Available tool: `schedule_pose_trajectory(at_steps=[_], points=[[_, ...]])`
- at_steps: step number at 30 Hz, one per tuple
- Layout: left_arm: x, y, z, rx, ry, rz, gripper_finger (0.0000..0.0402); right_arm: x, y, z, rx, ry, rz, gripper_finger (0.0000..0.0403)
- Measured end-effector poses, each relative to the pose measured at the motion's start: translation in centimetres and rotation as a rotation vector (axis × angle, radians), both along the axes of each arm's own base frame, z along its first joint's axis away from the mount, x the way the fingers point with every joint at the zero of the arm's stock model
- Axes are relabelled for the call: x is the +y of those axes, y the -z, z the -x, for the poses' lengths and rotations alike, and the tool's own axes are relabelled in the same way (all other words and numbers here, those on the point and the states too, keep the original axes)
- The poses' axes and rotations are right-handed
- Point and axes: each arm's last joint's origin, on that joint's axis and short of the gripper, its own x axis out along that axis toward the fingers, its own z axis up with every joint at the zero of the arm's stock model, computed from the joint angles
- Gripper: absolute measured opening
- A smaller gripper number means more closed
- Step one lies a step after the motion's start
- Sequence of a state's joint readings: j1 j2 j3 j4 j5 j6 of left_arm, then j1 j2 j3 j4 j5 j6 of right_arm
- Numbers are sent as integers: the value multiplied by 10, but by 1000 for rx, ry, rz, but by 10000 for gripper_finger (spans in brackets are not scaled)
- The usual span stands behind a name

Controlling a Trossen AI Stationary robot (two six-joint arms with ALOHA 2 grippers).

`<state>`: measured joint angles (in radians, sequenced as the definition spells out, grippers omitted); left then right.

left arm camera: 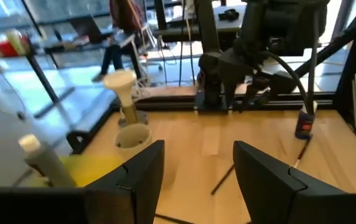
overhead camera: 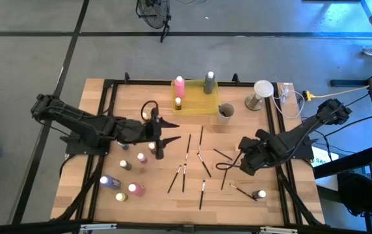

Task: Pick & Place Paint Supplies
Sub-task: Put the silver paint brush into the white cup

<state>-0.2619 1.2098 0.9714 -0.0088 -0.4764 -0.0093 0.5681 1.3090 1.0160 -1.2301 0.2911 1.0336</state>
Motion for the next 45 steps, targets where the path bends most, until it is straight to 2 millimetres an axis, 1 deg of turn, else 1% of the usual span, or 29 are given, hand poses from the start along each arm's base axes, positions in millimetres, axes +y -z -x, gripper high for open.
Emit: schedule_pose_trajectory(at_steps=[5,10,13,15,20,23,29,35,38,40,45], points=[[4,0,-2,-3,39,43,187,4,24,-3,1,-56,-111,133],[9,-4,-4,-52,10,82,187,3,47,-2,-13,-98,-137,133],[9,-3,-5,-48,8,87,187,2,61,-1,-23,-110,-168,133],[9,0,-7,-45,-4,97,187,3,66,0,-21,-130,-189,133],[11,1,-9,-46,-15,77,187,3,68,4,50,-146,-251,133],[15,1,-10,-50,-33,95,187,4,66,2,36,-156,-266,133],[17,1,-10,-49,-30,103,187,4,66,0,19,-262,-247,133],[16,3,-10,-16,10,76,187,0,66,-7,-9,-246,-266,133],[20,5,-9,-5,-71,96,187,0,68,-9,2,-237,-270,133],[25,8,-9,17,-129,71,187,0,71,-10,12,-239,-266,133],[35,12,-8,70,-164,29,187,-4,77,-14,33,-242,-215,133]])
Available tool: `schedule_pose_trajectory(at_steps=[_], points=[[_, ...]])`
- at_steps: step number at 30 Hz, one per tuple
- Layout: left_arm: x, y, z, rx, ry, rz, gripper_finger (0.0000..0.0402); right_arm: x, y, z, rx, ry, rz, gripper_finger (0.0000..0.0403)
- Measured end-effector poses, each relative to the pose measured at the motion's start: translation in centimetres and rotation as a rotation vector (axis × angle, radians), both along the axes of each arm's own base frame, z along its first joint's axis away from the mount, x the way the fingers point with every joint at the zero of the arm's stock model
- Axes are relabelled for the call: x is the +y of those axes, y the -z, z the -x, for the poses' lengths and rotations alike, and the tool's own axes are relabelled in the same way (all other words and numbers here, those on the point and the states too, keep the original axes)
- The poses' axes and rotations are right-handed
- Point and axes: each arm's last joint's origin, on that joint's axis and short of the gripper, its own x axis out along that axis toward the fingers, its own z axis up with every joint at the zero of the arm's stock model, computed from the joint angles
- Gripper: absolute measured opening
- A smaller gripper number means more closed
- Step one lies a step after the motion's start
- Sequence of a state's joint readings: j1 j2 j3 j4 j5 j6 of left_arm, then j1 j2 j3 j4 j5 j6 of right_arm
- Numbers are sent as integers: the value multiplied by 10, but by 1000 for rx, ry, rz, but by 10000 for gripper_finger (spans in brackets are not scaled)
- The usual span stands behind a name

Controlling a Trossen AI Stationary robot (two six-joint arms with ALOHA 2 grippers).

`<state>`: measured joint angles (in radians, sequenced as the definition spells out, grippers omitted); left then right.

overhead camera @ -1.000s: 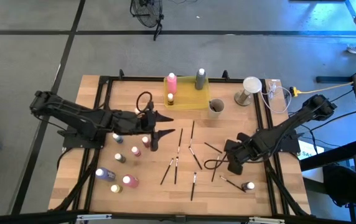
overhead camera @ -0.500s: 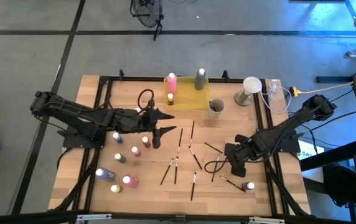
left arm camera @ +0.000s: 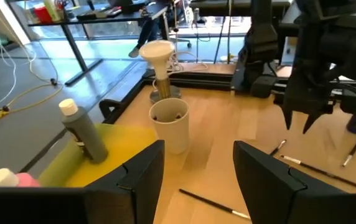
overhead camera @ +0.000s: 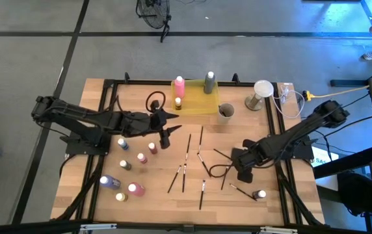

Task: Pick & Place Paint Supplies
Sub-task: Put the silver paint brush into the white cup

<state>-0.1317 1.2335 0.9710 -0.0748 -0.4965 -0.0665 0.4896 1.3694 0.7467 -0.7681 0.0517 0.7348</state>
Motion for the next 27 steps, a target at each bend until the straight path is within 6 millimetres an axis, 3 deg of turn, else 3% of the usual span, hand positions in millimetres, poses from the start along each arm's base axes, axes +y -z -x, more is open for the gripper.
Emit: schedule_pose_trajectory(at_steps=[9,27], points=[[11,6,-6,27,-19,-11,187,-7,13,-7,63,21,39,133],[10,6,-8,9,-1,20,187,-1,42,-18,163,39,49,133]])
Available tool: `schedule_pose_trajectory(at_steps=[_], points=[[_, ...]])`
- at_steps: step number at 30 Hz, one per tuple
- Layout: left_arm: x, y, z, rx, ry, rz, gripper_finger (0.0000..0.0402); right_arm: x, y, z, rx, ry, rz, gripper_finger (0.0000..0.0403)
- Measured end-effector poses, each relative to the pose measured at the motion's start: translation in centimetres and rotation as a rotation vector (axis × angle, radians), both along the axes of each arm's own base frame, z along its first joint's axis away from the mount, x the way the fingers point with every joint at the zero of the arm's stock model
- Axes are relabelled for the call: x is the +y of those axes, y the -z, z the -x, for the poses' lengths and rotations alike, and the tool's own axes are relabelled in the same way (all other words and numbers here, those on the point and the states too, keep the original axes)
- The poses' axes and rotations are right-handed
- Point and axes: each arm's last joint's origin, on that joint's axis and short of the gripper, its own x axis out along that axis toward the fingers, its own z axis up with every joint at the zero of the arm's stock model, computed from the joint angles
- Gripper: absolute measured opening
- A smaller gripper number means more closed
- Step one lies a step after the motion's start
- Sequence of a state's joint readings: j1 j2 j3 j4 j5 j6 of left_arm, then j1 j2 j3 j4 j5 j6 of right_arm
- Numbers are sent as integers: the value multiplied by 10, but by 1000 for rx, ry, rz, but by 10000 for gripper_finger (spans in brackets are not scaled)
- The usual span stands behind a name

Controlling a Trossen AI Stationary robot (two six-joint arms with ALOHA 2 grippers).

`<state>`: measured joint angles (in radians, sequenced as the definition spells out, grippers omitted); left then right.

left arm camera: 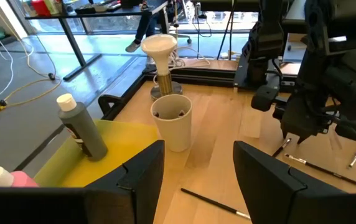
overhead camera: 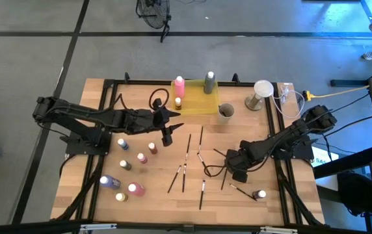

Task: Pick & Place Paint Supplies
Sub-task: Put the silver paint brush into the white cup

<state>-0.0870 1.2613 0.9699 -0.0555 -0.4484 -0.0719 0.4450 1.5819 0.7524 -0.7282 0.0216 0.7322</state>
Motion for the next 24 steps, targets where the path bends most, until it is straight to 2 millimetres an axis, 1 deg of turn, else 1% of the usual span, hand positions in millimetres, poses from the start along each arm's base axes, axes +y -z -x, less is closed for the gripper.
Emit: schedule_pose_trajectory(at_steps=[5,9,14,24], points=[[-2,0,0,-8,3,11,187,0,1,0,3,2,1,132],[-6,0,0,-7,31,17,187,-3,1,-1,12,15,-20,122],[-12,0,0,-7,92,43,187,-6,1,-3,18,32,-34,110],[-28,0,2,-2,167,50,187,-7,2,-3,24,36,-47,103]])
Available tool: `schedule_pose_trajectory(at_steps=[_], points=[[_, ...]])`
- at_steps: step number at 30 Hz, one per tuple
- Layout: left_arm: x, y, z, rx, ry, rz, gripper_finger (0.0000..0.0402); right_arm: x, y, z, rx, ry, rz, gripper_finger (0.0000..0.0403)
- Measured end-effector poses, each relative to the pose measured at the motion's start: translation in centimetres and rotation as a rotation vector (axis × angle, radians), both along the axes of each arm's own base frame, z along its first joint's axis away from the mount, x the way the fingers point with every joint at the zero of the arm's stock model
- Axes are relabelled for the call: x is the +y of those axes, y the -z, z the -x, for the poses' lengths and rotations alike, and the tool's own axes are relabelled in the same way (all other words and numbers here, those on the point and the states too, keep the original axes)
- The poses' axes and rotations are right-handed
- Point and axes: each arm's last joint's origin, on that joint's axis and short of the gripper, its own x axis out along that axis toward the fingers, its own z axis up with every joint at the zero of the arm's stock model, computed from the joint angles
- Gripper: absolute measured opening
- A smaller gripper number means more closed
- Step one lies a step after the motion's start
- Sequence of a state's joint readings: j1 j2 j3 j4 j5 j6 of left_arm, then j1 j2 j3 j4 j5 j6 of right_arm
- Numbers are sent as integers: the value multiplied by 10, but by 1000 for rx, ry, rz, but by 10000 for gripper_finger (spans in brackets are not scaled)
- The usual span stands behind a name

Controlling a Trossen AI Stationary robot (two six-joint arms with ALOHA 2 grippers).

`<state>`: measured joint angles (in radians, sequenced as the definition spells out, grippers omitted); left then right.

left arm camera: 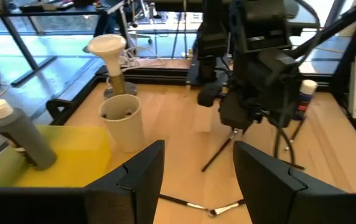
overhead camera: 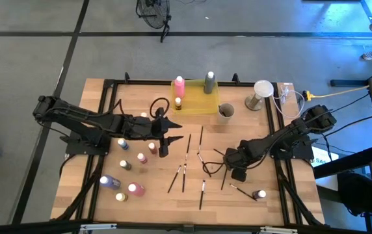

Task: Pick & Place Paint Supplies
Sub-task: Put the silver paint brush into the white cup

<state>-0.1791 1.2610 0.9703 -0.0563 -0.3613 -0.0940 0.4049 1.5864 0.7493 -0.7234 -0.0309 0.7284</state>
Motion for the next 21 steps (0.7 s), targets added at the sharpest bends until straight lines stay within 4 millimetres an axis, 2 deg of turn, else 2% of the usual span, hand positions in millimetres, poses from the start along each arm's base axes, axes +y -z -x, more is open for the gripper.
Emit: schedule_pose_trajectory(at_steps=[8,16,21], points=[[-4,-9,5,-52,29,12,187,0,0,0,-3,16,-3,62],[-12,-19,6,-129,202,72,187,0,0,-1,-8,15,-3,30],[-17,-23,6,-169,223,79,187,0,0,-1,-11,16,-2,17]])
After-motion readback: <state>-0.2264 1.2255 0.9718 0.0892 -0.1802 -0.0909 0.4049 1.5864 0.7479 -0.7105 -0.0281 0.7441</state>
